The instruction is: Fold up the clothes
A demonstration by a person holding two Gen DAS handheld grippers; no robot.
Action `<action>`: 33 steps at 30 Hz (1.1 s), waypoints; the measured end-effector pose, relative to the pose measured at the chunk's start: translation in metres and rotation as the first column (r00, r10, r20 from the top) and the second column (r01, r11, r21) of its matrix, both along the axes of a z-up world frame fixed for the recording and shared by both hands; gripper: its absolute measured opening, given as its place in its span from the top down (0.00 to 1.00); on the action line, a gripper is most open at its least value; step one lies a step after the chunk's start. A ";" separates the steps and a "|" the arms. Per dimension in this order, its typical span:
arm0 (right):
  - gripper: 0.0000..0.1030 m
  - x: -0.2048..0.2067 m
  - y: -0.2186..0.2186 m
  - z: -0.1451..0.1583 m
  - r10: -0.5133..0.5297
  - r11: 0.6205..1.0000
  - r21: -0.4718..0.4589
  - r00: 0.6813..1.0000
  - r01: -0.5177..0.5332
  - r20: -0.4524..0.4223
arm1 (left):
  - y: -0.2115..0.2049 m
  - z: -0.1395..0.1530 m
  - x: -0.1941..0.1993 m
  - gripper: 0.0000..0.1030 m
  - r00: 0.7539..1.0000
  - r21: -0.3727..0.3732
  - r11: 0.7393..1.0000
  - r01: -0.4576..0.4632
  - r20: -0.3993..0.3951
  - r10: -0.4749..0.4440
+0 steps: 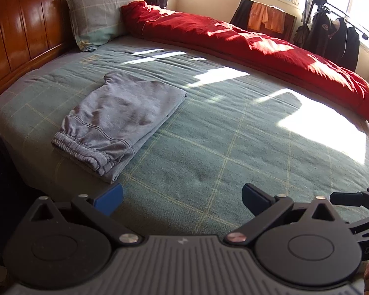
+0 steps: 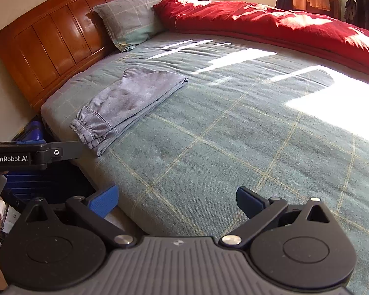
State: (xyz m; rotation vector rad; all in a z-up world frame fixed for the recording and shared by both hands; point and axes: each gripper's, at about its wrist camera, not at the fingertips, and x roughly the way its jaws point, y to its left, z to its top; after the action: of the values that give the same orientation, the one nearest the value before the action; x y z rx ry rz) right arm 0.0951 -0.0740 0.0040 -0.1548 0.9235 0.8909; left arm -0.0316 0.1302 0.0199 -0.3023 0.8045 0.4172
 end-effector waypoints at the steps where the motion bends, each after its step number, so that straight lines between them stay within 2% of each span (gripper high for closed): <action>1: 0.00 0.000 0.001 0.000 0.003 1.000 -0.001 1.000 -0.003 -0.001 | 0.000 -0.001 0.000 0.01 1.000 0.000 1.000 -0.001 -0.003 0.001; 16: 0.00 -0.001 0.011 -0.005 0.032 0.999 -0.016 0.999 -0.032 -0.002 | 0.005 -0.008 -0.001 0.01 0.999 -0.003 1.000 -0.024 -0.046 0.024; 33: 0.00 0.000 0.044 0.011 0.115 0.993 0.017 0.992 -0.116 0.050 | 0.013 -0.007 -0.007 0.01 0.995 0.017 0.998 -0.063 -0.075 0.064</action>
State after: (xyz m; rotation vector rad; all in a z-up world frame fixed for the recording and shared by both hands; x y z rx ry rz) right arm 0.0948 -0.0296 0.0153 -0.2135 0.8666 0.9987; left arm -0.0382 0.1428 0.0126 -0.3007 0.8672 0.4966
